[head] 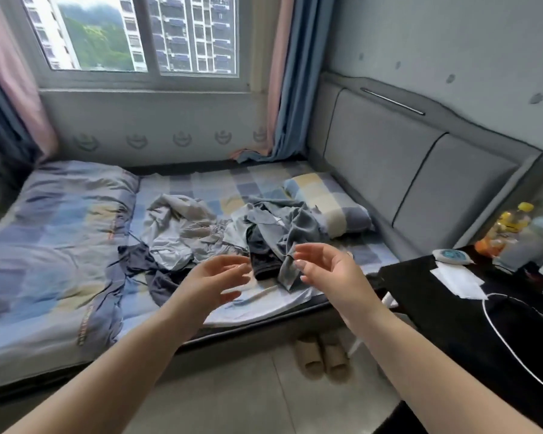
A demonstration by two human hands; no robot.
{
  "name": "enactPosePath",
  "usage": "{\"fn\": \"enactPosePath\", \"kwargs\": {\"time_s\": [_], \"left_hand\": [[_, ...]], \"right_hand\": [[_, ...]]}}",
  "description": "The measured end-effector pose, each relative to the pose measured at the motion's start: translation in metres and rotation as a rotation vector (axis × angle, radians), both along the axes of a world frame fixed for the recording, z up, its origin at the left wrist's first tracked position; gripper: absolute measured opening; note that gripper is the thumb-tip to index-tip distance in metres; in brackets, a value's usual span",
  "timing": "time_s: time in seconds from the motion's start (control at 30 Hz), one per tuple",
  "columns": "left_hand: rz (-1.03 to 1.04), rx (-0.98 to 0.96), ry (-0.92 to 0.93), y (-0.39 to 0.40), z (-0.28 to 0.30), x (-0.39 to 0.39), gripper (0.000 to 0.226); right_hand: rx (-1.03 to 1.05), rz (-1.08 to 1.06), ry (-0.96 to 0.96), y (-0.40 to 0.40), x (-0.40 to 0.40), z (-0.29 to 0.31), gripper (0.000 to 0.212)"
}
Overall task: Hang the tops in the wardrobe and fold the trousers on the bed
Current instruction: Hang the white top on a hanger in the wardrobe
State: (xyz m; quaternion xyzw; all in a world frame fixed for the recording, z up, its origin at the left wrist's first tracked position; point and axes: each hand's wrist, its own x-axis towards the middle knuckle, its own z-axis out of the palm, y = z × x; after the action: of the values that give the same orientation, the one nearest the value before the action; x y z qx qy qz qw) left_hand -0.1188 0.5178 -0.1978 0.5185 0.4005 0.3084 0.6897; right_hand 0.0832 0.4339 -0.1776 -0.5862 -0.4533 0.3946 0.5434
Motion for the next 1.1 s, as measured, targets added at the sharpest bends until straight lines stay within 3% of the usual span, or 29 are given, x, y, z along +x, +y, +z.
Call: {"fn": "enactPosePath", "kwargs": {"time_s": [0.1, 0.27, 0.63, 1.1], "left_hand": [[0.048, -0.006, 0.018, 0.047, -0.011, -0.045, 0.04], [0.158, -0.062, 0.07, 0.117, -0.037, -0.103, 0.018], [0.284, -0.251, 0.16, 0.246, -0.107, -0.145, 0.009], [0.464, -0.531, 0.307, 0.438, -0.243, -0.133, 0.014]], "right_hand": [[-0.034, 0.049, 0.018, 0.057, -0.037, -0.015, 0.02], [-0.111, 0.089, 0.042, 0.14, -0.084, -0.036, 0.019], [-0.275, 0.151, 0.117, 0.294, -0.114, -0.093, 0.02], [-0.632, 0.261, 0.057, 0.534, -0.12, -0.271, 0.017]]}}
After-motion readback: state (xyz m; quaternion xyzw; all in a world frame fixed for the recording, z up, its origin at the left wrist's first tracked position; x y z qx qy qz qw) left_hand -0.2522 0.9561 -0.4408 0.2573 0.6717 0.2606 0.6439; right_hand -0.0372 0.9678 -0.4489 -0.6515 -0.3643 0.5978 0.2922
